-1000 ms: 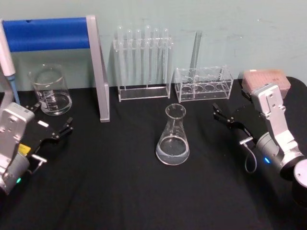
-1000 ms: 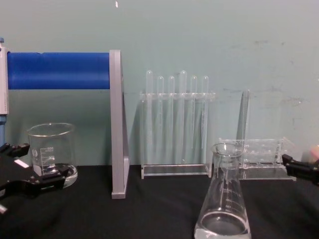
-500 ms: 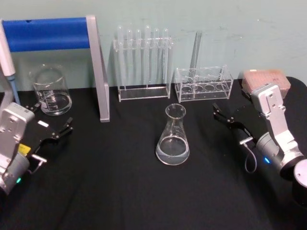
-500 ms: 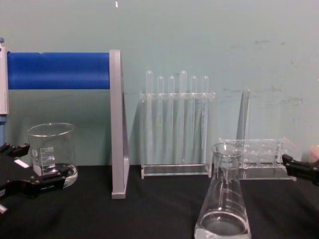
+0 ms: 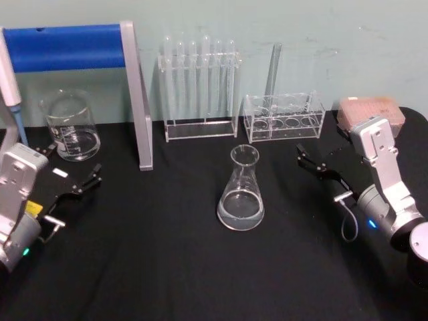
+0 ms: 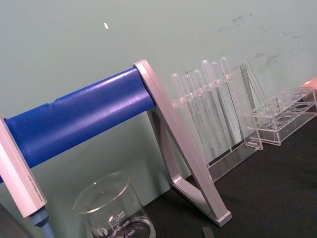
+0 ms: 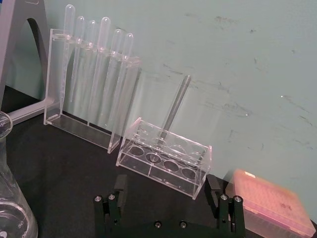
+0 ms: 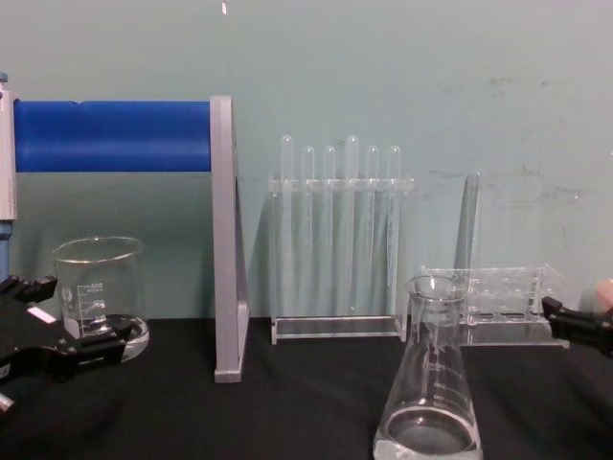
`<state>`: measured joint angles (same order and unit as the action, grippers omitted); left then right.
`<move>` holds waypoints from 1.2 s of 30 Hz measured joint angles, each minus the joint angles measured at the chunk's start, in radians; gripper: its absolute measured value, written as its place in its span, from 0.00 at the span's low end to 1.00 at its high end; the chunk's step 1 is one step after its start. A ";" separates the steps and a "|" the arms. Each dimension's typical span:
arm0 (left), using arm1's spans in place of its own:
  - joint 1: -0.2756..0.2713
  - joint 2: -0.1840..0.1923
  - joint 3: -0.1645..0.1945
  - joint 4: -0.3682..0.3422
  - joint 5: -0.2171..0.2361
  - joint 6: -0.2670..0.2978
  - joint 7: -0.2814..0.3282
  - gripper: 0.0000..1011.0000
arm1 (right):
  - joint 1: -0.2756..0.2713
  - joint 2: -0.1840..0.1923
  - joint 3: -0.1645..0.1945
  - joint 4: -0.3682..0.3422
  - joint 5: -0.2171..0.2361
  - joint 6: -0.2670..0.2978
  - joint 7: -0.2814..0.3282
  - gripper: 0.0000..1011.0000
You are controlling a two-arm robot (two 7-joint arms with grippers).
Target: Grasp the erlenmeyer flask with one hand, shake it three times, then place it back.
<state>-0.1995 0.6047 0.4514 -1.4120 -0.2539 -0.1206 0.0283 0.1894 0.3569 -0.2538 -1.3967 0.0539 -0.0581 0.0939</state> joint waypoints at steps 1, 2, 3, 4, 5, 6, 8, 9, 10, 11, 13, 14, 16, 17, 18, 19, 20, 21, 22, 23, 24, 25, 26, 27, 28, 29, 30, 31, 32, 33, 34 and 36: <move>0.000 0.000 0.000 0.000 0.000 0.000 0.000 0.99 | 0.000 0.000 0.000 0.000 0.000 0.000 0.000 0.99; 0.000 0.000 0.000 0.000 0.000 0.000 0.000 0.99 | 0.000 0.000 0.000 0.000 0.000 0.000 0.000 0.99; 0.000 0.000 0.000 0.000 0.000 0.000 0.000 0.99 | 0.000 0.000 0.000 0.000 0.000 0.000 0.000 0.99; 0.000 0.000 0.000 0.000 0.000 0.000 0.000 0.99 | 0.000 0.000 0.000 0.000 0.000 0.000 0.000 0.99; 0.000 0.000 0.000 0.000 0.000 0.000 0.000 0.99 | 0.000 0.000 0.000 0.000 0.000 0.000 0.000 0.99; 0.000 0.000 0.000 0.000 0.000 0.000 0.000 0.99 | 0.000 0.000 0.000 0.000 0.000 0.000 0.000 0.99; 0.000 0.000 0.000 0.000 0.000 0.000 0.000 0.99 | 0.000 0.000 0.000 0.000 0.000 0.000 0.000 0.99; 0.000 0.000 0.000 0.000 0.000 0.000 0.000 0.99 | 0.000 0.000 0.000 0.000 0.000 0.000 0.000 0.99; 0.000 0.000 0.000 0.000 0.000 0.000 0.000 0.99 | 0.000 0.000 0.000 0.000 0.000 0.000 0.000 0.99; 0.000 0.000 0.000 0.000 0.000 0.000 0.000 0.99 | 0.000 0.000 0.000 0.000 0.000 0.000 0.000 0.99; 0.000 0.000 0.000 0.000 0.000 0.000 0.000 0.99 | 0.000 0.000 0.000 0.000 0.000 0.000 0.000 0.99; 0.000 0.000 0.000 0.000 0.000 0.000 0.000 0.99 | 0.000 0.000 0.000 0.000 0.000 0.000 0.000 0.99; 0.000 0.000 0.000 0.000 0.000 0.000 0.000 0.99 | 0.000 0.000 0.000 0.000 0.000 0.000 0.000 0.99; 0.000 0.000 0.000 0.000 0.000 0.000 0.000 0.99 | 0.000 0.000 0.000 0.000 0.000 0.000 0.000 0.99; 0.000 0.000 0.000 0.000 0.000 0.000 0.000 0.99 | 0.000 0.000 0.000 0.000 0.000 0.000 0.000 0.99; 0.000 0.000 0.000 0.000 0.000 0.000 0.000 0.99 | 0.000 0.000 0.000 0.000 0.000 0.000 0.000 0.99; 0.000 0.000 0.000 0.000 0.000 0.000 0.000 0.99 | 0.000 0.000 0.000 0.000 0.000 0.000 0.000 0.99; 0.000 0.000 0.000 0.000 0.000 0.000 0.000 0.99 | 0.000 0.000 0.000 0.000 0.000 0.000 0.000 0.99; 0.000 0.000 0.000 0.000 0.000 0.000 0.000 0.99 | 0.000 0.000 0.000 0.000 0.000 0.000 0.000 0.99; 0.000 0.000 0.000 0.000 0.000 0.000 0.000 0.99 | 0.000 0.000 0.000 0.000 0.000 0.000 0.000 0.99; 0.000 0.000 0.000 0.000 0.000 0.000 0.000 0.99 | 0.000 0.000 0.000 0.000 0.000 0.000 0.000 0.99; 0.000 0.000 0.000 0.000 0.000 0.000 0.000 0.99 | 0.000 0.000 0.000 0.000 0.000 0.000 0.000 0.99; 0.000 0.000 0.000 0.000 0.000 0.000 0.000 0.99 | 0.000 0.000 0.000 0.000 0.000 0.000 0.000 0.99; 0.000 0.000 0.000 0.000 0.000 0.000 0.000 0.99 | 0.000 0.000 0.000 0.000 0.000 0.000 0.000 0.99; 0.000 0.000 0.000 0.000 0.000 0.000 0.000 0.99 | 0.000 0.000 0.000 0.000 0.000 0.000 0.000 0.99; 0.000 0.000 0.000 0.000 0.000 0.000 0.000 0.99 | 0.000 0.000 0.000 0.000 0.000 0.000 0.000 0.99; 0.000 0.000 0.000 0.000 0.000 0.000 0.000 0.99 | 0.000 0.000 0.000 0.000 0.000 0.000 0.000 0.99; 0.000 0.000 0.000 0.000 0.000 0.000 0.000 0.99 | 0.000 0.000 0.000 0.000 0.000 0.000 0.000 0.99; 0.000 0.000 0.000 0.000 0.000 0.000 0.000 0.99 | 0.000 0.000 0.000 0.000 0.000 0.000 0.000 0.99; 0.000 0.000 0.000 0.000 0.000 0.000 0.000 0.99 | 0.000 0.000 0.000 0.000 0.000 0.000 0.000 0.99; 0.000 0.000 0.000 0.000 0.000 0.000 0.000 0.99 | 0.000 0.000 0.000 0.000 0.000 0.000 0.000 0.99; 0.000 0.000 0.000 0.000 0.000 0.000 0.000 0.99 | 0.000 0.000 0.000 0.000 0.000 0.000 0.000 0.99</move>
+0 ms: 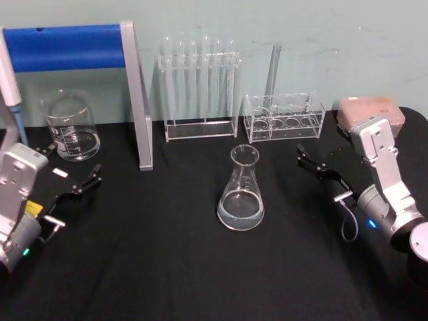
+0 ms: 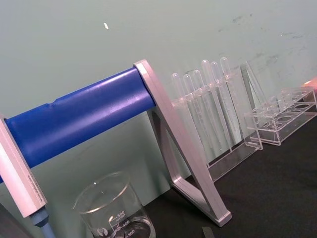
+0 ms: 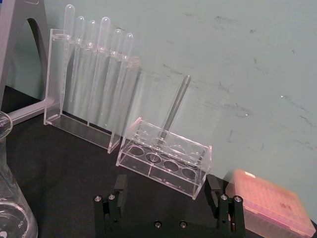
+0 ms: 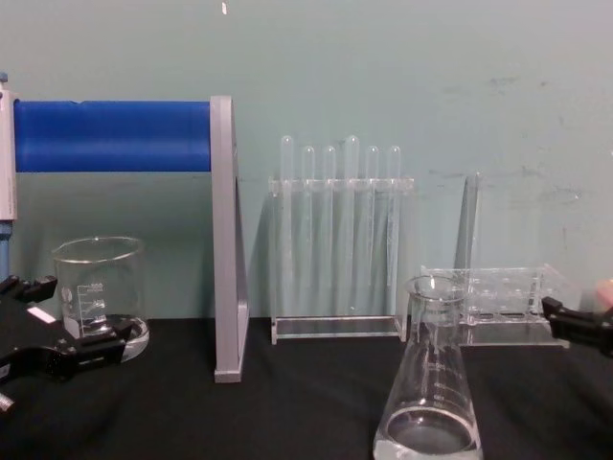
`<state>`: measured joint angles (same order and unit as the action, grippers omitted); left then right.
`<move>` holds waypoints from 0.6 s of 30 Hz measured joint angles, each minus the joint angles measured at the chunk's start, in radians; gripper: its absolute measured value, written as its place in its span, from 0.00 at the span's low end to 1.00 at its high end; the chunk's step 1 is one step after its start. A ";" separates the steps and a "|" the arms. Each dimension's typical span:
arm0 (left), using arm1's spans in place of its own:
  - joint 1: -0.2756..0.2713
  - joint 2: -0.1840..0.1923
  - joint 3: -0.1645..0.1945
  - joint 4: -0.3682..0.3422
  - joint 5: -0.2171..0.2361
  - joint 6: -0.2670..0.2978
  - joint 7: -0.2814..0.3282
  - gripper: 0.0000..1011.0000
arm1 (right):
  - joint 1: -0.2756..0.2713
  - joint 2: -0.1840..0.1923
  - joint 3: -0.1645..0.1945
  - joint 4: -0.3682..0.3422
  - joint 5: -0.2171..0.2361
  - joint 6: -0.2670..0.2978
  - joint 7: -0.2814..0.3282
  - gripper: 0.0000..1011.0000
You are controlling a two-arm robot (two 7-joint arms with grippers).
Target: Grasp the erlenmeyer flask with one hand, shake it three times, then place it back.
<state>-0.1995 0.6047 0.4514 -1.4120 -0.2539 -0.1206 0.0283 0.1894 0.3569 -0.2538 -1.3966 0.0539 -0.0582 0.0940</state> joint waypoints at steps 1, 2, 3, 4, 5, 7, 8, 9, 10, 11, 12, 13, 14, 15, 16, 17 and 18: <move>0.000 0.000 0.000 0.000 0.000 0.000 0.000 0.99 | 0.000 0.000 0.000 0.000 0.000 0.000 0.000 0.99; 0.000 0.000 0.000 0.000 0.000 0.000 0.000 0.99 | 0.000 0.000 0.000 0.000 0.000 0.000 0.000 0.99; 0.000 0.000 0.000 0.000 0.000 0.000 0.000 0.99 | 0.000 0.000 0.000 0.000 0.000 0.000 0.000 0.99; 0.000 0.000 0.000 0.000 0.000 0.000 0.000 0.99 | 0.000 0.000 0.000 0.000 0.000 0.000 0.000 0.99; 0.000 0.000 0.000 0.000 0.000 0.000 0.000 0.99 | 0.000 0.000 0.000 0.000 0.000 0.000 0.000 0.99; 0.000 0.000 0.000 0.000 0.000 0.000 0.000 0.99 | 0.000 0.000 0.000 0.000 0.000 0.000 0.000 0.99; 0.000 0.000 0.000 0.000 0.000 0.000 0.000 0.99 | 0.000 0.000 0.000 0.000 0.000 0.000 0.000 0.99; 0.000 0.000 0.000 0.000 0.000 0.000 0.000 0.99 | 0.000 0.000 0.000 0.000 0.000 0.000 0.000 0.99; 0.000 0.000 0.000 0.000 0.000 0.000 0.000 0.99 | 0.000 0.000 0.000 0.000 0.000 0.000 0.000 0.99; 0.000 0.000 0.000 0.000 0.000 0.000 0.000 0.99 | 0.000 0.000 0.000 0.000 0.000 0.000 0.000 0.99; 0.000 0.000 0.000 0.000 0.000 0.000 0.000 0.99 | 0.000 0.000 0.000 0.000 0.000 0.000 0.000 0.99; 0.000 0.000 0.000 0.000 0.000 0.000 0.000 0.99 | 0.000 0.000 0.000 0.000 0.000 0.000 0.000 0.99; 0.000 0.000 0.000 0.000 0.000 0.000 0.000 0.99 | 0.000 0.000 0.000 0.000 0.000 0.000 0.000 0.99; 0.000 0.000 0.000 0.000 0.000 0.000 0.000 0.99 | 0.000 0.000 0.000 0.000 0.000 0.000 0.000 0.99; 0.000 0.000 0.000 0.000 0.000 0.000 0.000 0.99 | 0.000 0.000 0.000 0.000 0.000 0.000 0.000 0.99; 0.000 0.000 0.000 0.000 0.000 0.000 0.000 0.99 | 0.000 0.000 0.000 0.000 0.000 0.000 0.000 0.99; 0.000 0.000 0.000 0.000 0.000 0.000 0.000 0.99 | 0.000 0.000 0.000 0.000 0.000 0.000 0.000 0.99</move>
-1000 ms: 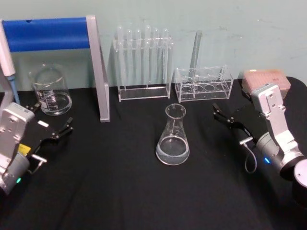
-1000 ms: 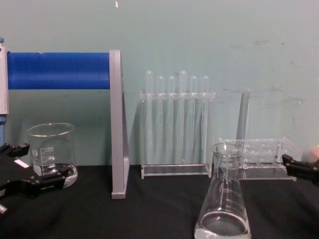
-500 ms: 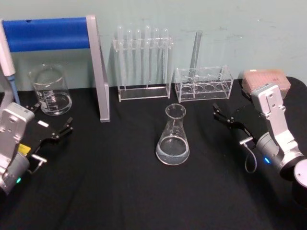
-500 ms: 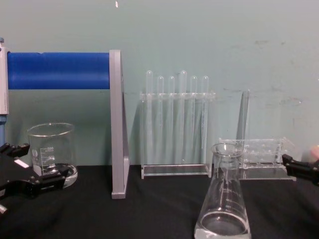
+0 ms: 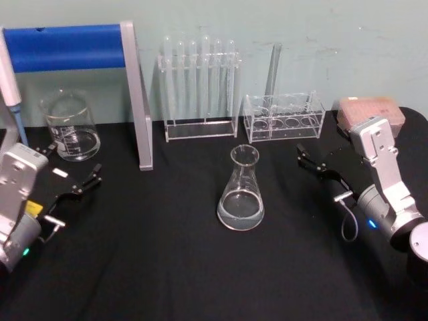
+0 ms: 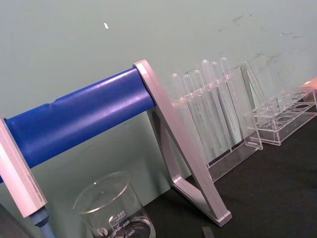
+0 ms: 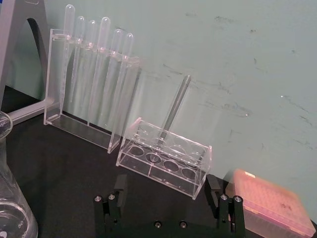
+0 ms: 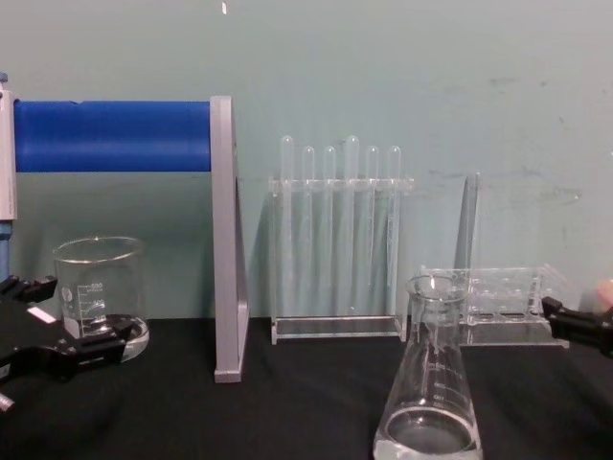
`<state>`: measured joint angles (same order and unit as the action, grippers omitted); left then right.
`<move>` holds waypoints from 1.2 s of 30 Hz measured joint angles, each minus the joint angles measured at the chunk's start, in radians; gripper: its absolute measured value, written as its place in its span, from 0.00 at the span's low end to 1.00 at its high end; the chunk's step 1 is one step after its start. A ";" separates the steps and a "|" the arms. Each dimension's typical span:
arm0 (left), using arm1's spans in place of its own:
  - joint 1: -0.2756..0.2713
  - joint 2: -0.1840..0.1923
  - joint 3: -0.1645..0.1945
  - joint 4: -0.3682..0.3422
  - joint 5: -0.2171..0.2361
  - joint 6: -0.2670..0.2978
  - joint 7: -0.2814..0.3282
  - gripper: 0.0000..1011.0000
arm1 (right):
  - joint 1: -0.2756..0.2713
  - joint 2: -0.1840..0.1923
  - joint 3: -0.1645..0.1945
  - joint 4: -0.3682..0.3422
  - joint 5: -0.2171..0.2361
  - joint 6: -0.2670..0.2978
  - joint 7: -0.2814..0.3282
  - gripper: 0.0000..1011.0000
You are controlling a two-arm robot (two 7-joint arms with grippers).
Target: Grasp the erlenmeyer flask with one hand, shake it three times, then place it back.
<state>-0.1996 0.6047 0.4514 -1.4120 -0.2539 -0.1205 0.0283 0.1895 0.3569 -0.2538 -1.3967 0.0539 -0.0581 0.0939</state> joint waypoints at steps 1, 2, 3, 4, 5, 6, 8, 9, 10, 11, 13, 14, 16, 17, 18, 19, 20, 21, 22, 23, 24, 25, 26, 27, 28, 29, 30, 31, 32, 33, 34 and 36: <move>0.000 0.000 0.000 0.000 0.000 0.000 0.000 0.99 | 0.000 0.000 0.000 0.000 0.000 0.000 0.000 0.99; 0.000 0.000 0.000 0.000 0.000 0.000 0.000 0.99 | 0.000 0.000 0.000 0.000 0.000 0.000 0.000 0.99; 0.000 0.000 0.000 0.000 0.000 0.000 0.000 0.99 | 0.000 0.000 0.000 0.000 0.000 0.000 0.000 0.99; 0.000 0.000 0.000 0.000 0.000 0.000 0.000 0.99 | 0.000 0.000 0.000 0.000 0.000 0.000 0.000 0.99; 0.000 0.000 0.000 0.000 0.000 0.000 0.000 0.99 | 0.000 0.000 0.000 0.000 0.000 0.000 0.000 0.99; 0.000 0.000 0.000 0.000 0.000 0.000 0.000 0.99 | 0.000 0.000 0.000 0.000 0.000 0.000 0.000 0.99; 0.000 0.000 0.000 0.000 0.000 0.000 0.000 0.99 | 0.000 0.000 0.000 0.000 0.000 0.000 0.000 0.99; 0.000 0.000 0.000 0.000 0.000 0.000 0.000 0.99 | 0.000 0.000 0.000 0.000 0.000 0.000 0.000 0.99; 0.000 0.000 0.000 0.000 0.000 0.000 0.000 0.99 | 0.000 0.000 0.000 0.000 0.000 0.000 0.000 0.99; 0.000 0.000 0.000 0.000 0.000 0.000 0.000 0.99 | 0.000 0.000 0.000 0.000 0.000 0.000 0.000 0.99; 0.000 0.000 0.000 0.000 0.000 0.000 0.000 0.99 | 0.000 0.000 0.000 0.000 0.000 0.000 0.000 0.99; 0.000 0.000 0.000 0.000 0.000 0.000 0.000 0.99 | 0.000 0.000 0.000 0.000 0.000 0.000 0.000 0.99; 0.000 0.000 0.000 0.000 0.000 0.000 0.000 0.99 | 0.000 0.000 0.000 0.000 0.000 0.000 0.000 0.99; 0.000 0.000 0.000 0.000 0.000 0.000 0.000 0.99 | 0.000 0.000 0.000 0.000 0.000 0.000 0.000 0.99; 0.000 0.000 0.000 0.000 0.000 0.000 0.000 0.99 | 0.000 0.000 0.000 0.000 0.000 0.000 0.000 0.99; 0.000 0.000 0.000 0.000 0.000 0.000 0.000 0.99 | 0.000 0.000 0.000 0.000 0.000 0.000 0.000 0.99; 0.000 0.000 0.000 0.000 0.000 0.000 0.000 0.99 | 0.000 0.000 0.000 0.000 0.000 0.000 0.000 0.99; 0.000 0.000 0.000 0.000 0.000 0.000 0.000 0.99 | 0.000 0.000 0.000 0.000 0.000 0.000 0.000 0.99; 0.000 0.000 0.000 0.000 0.000 0.000 0.000 0.99 | 0.000 0.000 0.000 0.000 0.000 0.000 0.000 0.99; 0.000 0.000 0.000 0.000 0.000 0.000 0.000 0.99 | 0.000 0.000 0.000 0.000 0.000 0.000 0.000 0.99; 0.000 0.000 0.000 0.000 0.000 0.000 0.000 0.99 | 0.000 0.000 0.000 0.000 0.000 0.000 0.000 0.99; 0.000 0.000 0.000 0.000 0.000 0.000 0.000 0.99 | 0.000 0.000 0.000 0.000 0.000 0.000 0.000 0.99; 0.000 0.000 0.000 0.000 0.000 0.000 0.000 0.99 | 0.000 0.000 0.000 0.000 0.000 0.000 0.000 0.99; 0.000 0.000 0.000 0.000 0.000 0.000 0.000 0.99 | 0.000 0.000 0.000 0.000 0.000 0.000 0.000 0.99; 0.000 0.000 0.000 0.000 0.000 0.000 0.000 0.99 | 0.000 0.000 0.000 0.000 0.000 0.000 0.000 0.99; 0.000 0.000 0.000 0.000 0.000 0.000 0.000 0.99 | 0.000 0.000 0.000 0.000 0.000 0.000 0.000 0.99; 0.000 0.000 0.000 0.000 0.000 0.000 0.000 0.99 | 0.000 0.000 0.000 0.000 0.000 0.000 0.000 0.99; 0.000 0.000 0.000 0.000 0.000 0.000 0.000 0.99 | 0.000 0.000 0.000 0.000 0.000 0.000 0.000 0.99; 0.000 0.000 0.000 0.000 0.000 0.000 0.000 0.99 | 0.000 0.000 0.000 0.000 0.000 0.000 0.000 0.99; 0.000 0.000 0.000 0.000 0.000 0.000 0.000 0.99 | 0.000 0.000 0.000 0.000 0.000 0.000 0.000 0.99; 0.000 0.000 0.000 0.000 0.000 0.000 0.000 0.99 | 0.000 0.000 0.000 0.000 0.000 0.000 0.000 0.99; 0.000 0.000 0.000 0.000 0.000 0.000 0.000 0.99 | 0.000 0.000 0.000 0.000 0.000 0.000 0.000 0.99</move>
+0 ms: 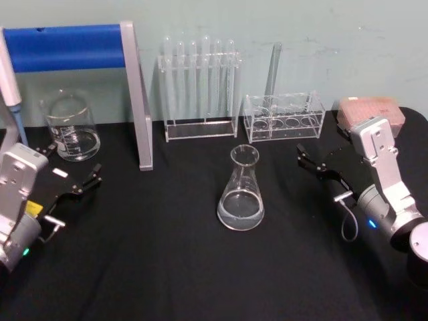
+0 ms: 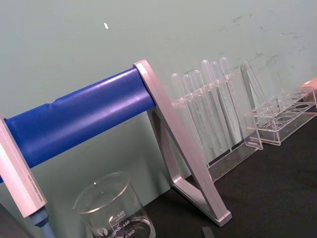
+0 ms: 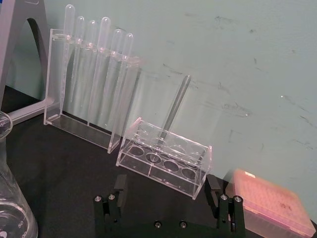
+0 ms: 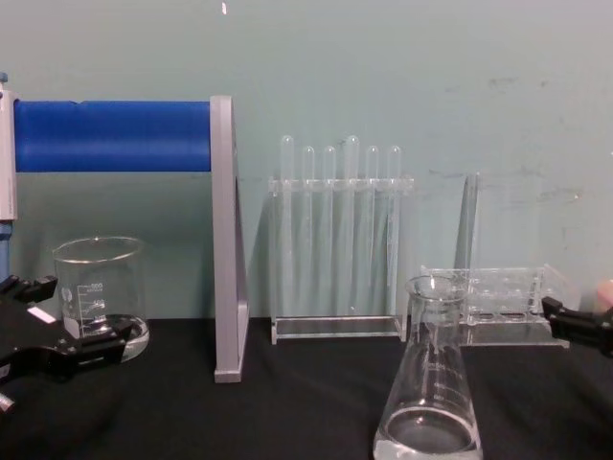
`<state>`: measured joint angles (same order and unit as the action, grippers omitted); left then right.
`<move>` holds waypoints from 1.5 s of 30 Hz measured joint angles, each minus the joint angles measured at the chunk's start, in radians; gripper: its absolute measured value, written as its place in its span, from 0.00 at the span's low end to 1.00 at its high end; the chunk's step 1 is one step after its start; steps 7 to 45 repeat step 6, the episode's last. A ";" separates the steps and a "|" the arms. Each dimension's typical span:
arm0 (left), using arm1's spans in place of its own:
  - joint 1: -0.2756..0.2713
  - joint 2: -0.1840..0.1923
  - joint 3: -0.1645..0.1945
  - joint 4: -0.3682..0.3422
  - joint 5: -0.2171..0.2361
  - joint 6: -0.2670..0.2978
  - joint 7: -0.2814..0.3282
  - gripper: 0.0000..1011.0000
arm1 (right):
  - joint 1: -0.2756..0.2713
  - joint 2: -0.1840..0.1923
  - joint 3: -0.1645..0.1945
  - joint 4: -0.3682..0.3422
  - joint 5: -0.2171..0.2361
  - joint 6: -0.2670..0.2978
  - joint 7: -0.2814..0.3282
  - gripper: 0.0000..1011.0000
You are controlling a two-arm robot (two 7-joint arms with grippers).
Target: Grasp the erlenmeyer flask with one hand, shake it three times, then place it back.
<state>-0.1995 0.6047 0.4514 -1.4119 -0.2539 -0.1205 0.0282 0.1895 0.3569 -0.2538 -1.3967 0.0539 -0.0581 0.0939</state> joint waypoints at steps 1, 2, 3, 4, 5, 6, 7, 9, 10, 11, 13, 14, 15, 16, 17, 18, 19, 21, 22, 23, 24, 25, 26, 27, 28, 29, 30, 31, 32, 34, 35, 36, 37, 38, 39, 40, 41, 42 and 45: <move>0.000 0.000 0.000 0.000 0.000 0.000 0.000 0.99 | 0.000 0.000 0.000 0.000 0.000 0.000 0.000 0.99; 0.000 0.000 0.000 0.000 0.000 0.000 0.000 0.99 | 0.000 0.000 0.000 0.000 0.000 0.000 0.000 0.99; 0.000 0.000 0.000 0.000 0.000 0.000 0.000 0.99 | 0.000 0.000 0.000 0.000 0.000 0.000 0.000 0.99; 0.000 0.000 0.000 0.000 0.000 0.000 0.000 0.99 | 0.000 0.000 0.000 0.000 0.000 0.000 0.000 0.99; 0.000 0.000 0.000 0.000 0.000 0.000 0.000 0.99 | 0.000 0.000 0.000 0.000 0.000 0.000 0.000 0.99; 0.000 0.000 0.000 0.000 0.000 0.000 0.000 0.99 | 0.000 0.000 0.000 0.000 0.000 0.000 0.000 0.99; 0.000 0.000 0.000 0.000 0.000 0.000 0.000 0.99 | 0.000 0.000 0.000 0.000 0.000 0.000 0.000 0.99; 0.000 0.000 0.000 0.000 0.000 0.000 0.000 0.99 | 0.000 0.000 0.000 0.000 0.000 0.000 0.000 0.99; 0.000 0.000 0.000 0.000 0.000 0.000 0.000 0.99 | 0.000 0.000 0.000 0.000 0.000 0.000 0.000 0.99; 0.000 0.000 0.000 0.000 0.000 0.000 0.000 0.99 | 0.000 0.000 0.000 0.000 0.000 0.000 0.000 0.99; 0.000 0.000 0.000 0.000 0.000 0.000 0.000 0.99 | 0.000 0.000 0.000 0.000 0.000 0.000 0.000 0.99; 0.000 0.000 0.000 0.000 0.000 0.000 0.000 0.99 | 0.000 0.000 0.000 0.000 0.000 0.000 0.000 0.99; 0.000 0.000 0.000 0.000 0.000 0.000 0.000 0.99 | 0.000 0.000 0.000 0.000 0.000 0.000 0.000 0.99; 0.000 0.000 0.000 0.000 0.000 0.000 0.000 0.99 | 0.000 0.000 0.000 0.000 0.000 0.000 0.000 0.99; 0.000 0.000 0.000 0.000 0.000 0.000 0.000 0.99 | 0.000 0.000 0.000 0.000 0.000 0.000 0.000 0.99; 0.000 0.000 0.000 0.000 0.000 0.000 0.000 0.99 | 0.000 0.000 0.000 0.000 0.000 0.000 0.000 0.99; 0.000 0.000 0.000 0.000 0.000 0.000 0.000 0.99 | 0.000 0.000 0.000 0.000 0.000 0.000 0.000 0.99; 0.000 0.000 0.000 0.000 0.000 0.000 0.000 0.99 | 0.000 0.000 0.000 0.000 0.000 0.000 0.000 0.99; 0.000 0.000 0.000 0.000 0.000 0.000 0.000 0.99 | 0.000 0.000 0.000 0.000 0.000 0.000 0.000 0.99; 0.000 0.000 0.000 0.000 0.000 0.000 0.000 0.99 | 0.000 0.000 0.000 0.000 0.000 0.000 0.000 0.99; 0.000 0.000 0.000 0.000 0.000 0.000 0.000 0.99 | 0.000 0.000 0.000 0.000 0.000 0.000 0.000 0.99; 0.000 0.000 0.000 0.000 0.000 0.000 0.000 0.99 | 0.000 0.000 0.000 0.000 0.000 0.000 0.000 0.99; 0.000 0.000 0.000 0.000 0.000 0.000 0.000 0.99 | 0.000 0.000 0.000 0.000 0.000 0.000 0.000 0.99; 0.000 0.000 0.000 0.000 0.000 0.000 0.000 0.99 | 0.000 0.000 0.000 0.000 0.000 0.000 0.000 0.99; 0.000 0.000 0.000 0.000 0.000 0.000 0.000 0.99 | 0.000 0.000 0.000 0.000 0.000 0.000 0.000 0.99; 0.000 0.000 0.000 0.000 0.000 0.000 0.000 0.99 | 0.000 0.000 0.000 0.000 0.000 0.000 0.000 0.99; 0.000 0.000 0.000 0.000 0.000 0.000 0.000 0.99 | 0.000 0.000 0.000 0.000 0.000 0.000 0.000 0.99; 0.000 0.000 0.000 0.000 0.000 0.000 0.000 0.99 | 0.000 0.000 0.000 0.000 0.000 0.000 0.000 0.99; 0.000 0.000 0.000 0.000 0.000 0.000 0.000 0.99 | 0.000 0.000 0.000 0.000 0.000 0.000 0.000 0.99; 0.000 0.000 0.000 0.000 0.000 0.000 0.000 0.99 | 0.000 0.000 0.000 0.000 0.000 0.000 0.000 0.99; 0.000 0.000 0.000 0.000 0.000 0.000 0.000 0.99 | 0.000 0.000 0.000 0.000 0.000 0.000 0.000 0.99; 0.000 0.000 0.000 0.000 0.000 0.000 0.000 0.99 | 0.000 0.000 0.000 0.000 0.000 0.000 0.000 0.99; 0.000 0.000 0.000 0.000 0.000 0.000 0.000 0.99 | 0.000 0.000 0.000 0.000 0.000 0.000 0.000 0.99; 0.000 0.000 0.000 0.000 0.000 0.000 0.000 0.99 | 0.000 0.000 0.000 0.000 0.000 0.000 0.000 0.99; 0.000 0.000 0.000 0.000 0.000 0.000 0.000 0.99 | 0.000 0.000 0.000 0.000 0.000 0.000 0.000 0.99; 0.000 0.000 0.000 0.000 0.000 0.000 0.000 0.99 | 0.000 0.000 0.000 0.000 0.000 0.000 0.000 0.99; 0.000 0.000 0.000 0.000 0.000 0.000 0.000 0.99 | 0.000 0.000 0.000 0.000 0.000 0.000 0.000 0.99; 0.000 0.000 0.000 0.000 0.000 0.000 0.000 0.99 | 0.000 0.000 0.000 0.000 0.000 0.000 0.000 0.99; 0.000 0.000 0.000 0.000 0.000 0.000 0.000 0.99 | 0.000 0.000 0.000 0.000 0.000 0.000 0.000 0.99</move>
